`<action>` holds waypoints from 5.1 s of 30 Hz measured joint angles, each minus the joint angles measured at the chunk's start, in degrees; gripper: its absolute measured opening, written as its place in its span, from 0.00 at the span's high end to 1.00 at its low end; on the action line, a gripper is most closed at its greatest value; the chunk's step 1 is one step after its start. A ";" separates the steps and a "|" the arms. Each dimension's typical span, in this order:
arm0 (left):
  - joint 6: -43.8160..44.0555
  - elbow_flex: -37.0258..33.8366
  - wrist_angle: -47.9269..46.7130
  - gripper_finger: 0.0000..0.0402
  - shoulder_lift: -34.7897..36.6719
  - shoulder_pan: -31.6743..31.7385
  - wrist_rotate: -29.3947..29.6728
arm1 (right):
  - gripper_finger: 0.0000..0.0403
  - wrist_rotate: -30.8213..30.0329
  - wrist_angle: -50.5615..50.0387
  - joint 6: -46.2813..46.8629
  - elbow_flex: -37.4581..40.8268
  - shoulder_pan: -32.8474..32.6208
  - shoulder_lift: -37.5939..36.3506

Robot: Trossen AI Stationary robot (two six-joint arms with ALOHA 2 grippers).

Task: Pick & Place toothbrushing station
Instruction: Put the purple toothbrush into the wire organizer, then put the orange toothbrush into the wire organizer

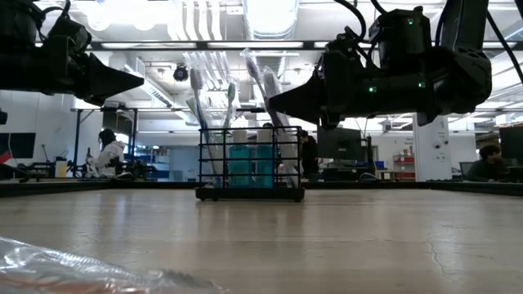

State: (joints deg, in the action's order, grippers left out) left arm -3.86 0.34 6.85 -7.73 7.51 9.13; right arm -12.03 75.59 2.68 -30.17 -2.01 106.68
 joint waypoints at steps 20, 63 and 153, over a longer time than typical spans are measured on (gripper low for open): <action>-0.20 0.00 0.00 0.98 -0.02 0.00 0.02 | 0.54 -0.17 -10.80 -7.64 -1.26 -1.15 -14.96; -0.06 0.00 -0.18 0.98 -0.07 0.02 1.42 | 0.98 -9.42 -61.70 -15.57 -26.91 -3.76 -16.21; 23.82 60.89 -28.61 0.45 -83.84 -43.27 -13.56 | 0.98 -5.25 -62.13 10.88 20.13 -3.64 -85.45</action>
State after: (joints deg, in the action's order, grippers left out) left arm 19.96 61.23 -21.76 -91.57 -35.76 -4.44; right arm -17.28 13.45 13.56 -10.04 -5.65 21.23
